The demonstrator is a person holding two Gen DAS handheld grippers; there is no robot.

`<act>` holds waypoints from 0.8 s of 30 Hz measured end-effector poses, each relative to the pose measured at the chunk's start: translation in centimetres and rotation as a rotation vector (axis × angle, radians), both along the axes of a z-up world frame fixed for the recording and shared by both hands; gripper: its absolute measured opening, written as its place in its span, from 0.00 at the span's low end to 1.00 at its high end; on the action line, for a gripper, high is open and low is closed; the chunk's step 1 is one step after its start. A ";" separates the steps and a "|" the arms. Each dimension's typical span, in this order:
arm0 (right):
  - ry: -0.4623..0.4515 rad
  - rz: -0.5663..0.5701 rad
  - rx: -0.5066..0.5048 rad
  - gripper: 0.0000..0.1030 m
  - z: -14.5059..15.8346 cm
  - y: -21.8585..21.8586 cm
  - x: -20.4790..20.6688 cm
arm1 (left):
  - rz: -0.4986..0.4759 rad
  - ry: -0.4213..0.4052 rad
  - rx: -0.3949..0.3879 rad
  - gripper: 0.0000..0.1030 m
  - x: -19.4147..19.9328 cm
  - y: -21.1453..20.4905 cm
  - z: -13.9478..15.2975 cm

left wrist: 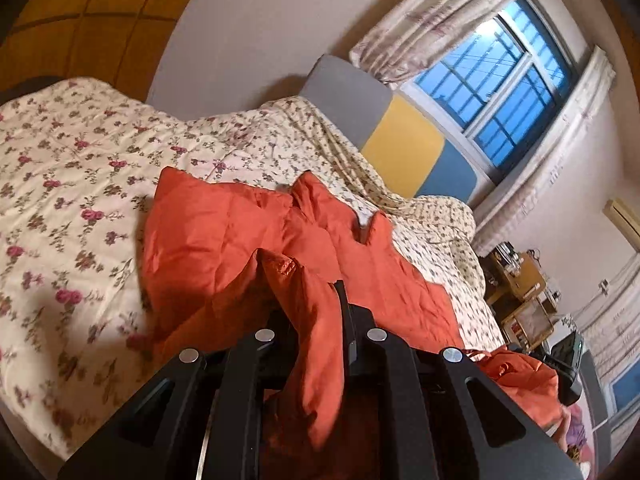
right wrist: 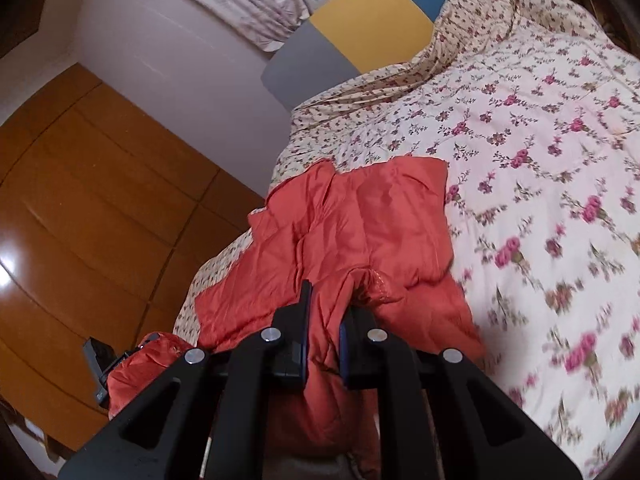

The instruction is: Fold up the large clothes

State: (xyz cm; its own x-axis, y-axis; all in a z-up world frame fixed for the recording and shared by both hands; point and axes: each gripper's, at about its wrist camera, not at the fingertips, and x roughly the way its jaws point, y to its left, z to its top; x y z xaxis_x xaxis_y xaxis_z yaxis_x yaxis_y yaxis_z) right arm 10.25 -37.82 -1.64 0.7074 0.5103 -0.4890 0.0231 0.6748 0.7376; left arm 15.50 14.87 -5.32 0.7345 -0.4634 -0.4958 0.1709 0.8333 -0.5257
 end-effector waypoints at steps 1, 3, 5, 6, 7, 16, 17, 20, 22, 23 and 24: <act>0.014 -0.007 -0.001 0.10 -0.3 -0.1 1.0 | 0.004 0.008 -0.005 0.13 0.9 0.0 -0.1; 0.040 -0.018 -0.002 0.10 -0.9 -0.2 2.6 | 0.018 0.026 0.002 0.13 2.6 -0.1 -0.4; 0.069 -0.028 -0.003 0.10 -1.6 -0.2 4.2 | 0.026 0.049 0.003 0.13 4.2 -0.2 -1.0; 0.084 -0.031 -0.006 0.10 -2.0 -0.2 4.9 | 0.031 0.061 0.007 0.13 4.8 -0.2 -1.2; 0.104 -0.035 -0.007 0.10 -2.6 -0.1 5.8 | 0.037 0.075 0.010 0.13 5.6 -0.2 -1.6; 0.116 -0.088 0.137 0.50 -5.7 -0.5 9.2 | 0.071 0.208 -0.089 0.39 10.0 0.0 -4.4; 0.099 -0.094 0.164 0.67 -5.6 -0.6 9.2 | 0.068 0.198 -0.148 0.47 10.1 0.4 -4.5; 0.025 -0.139 0.183 0.77 -4.9 -1.0 8.9 | 0.090 0.133 -0.246 0.75 9.6 1.5 -3.7; 0.000 -0.140 0.157 0.78 -4.5 -1.1 8.9 | 0.111 0.099 -0.251 0.81 9.5 1.9 -2.9; -0.004 -0.136 0.149 0.78 -4.3 -1.0 8.9 | 0.124 0.076 -0.248 0.81 9.4 2.3 -2.6; -0.012 -0.132 0.144 0.78 -4.2 -1.1 8.8 | 0.139 0.055 -0.250 0.82 9.3 2.7 -2.2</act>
State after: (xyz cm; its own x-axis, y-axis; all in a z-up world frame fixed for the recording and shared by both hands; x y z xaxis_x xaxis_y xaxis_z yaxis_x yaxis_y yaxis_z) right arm 19.01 -38.88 -5.86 0.7783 0.4770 -0.4084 0.0947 0.5538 0.8273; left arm 24.76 17.58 -7.56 0.7748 -0.4729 -0.4196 0.0299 0.6904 -0.7228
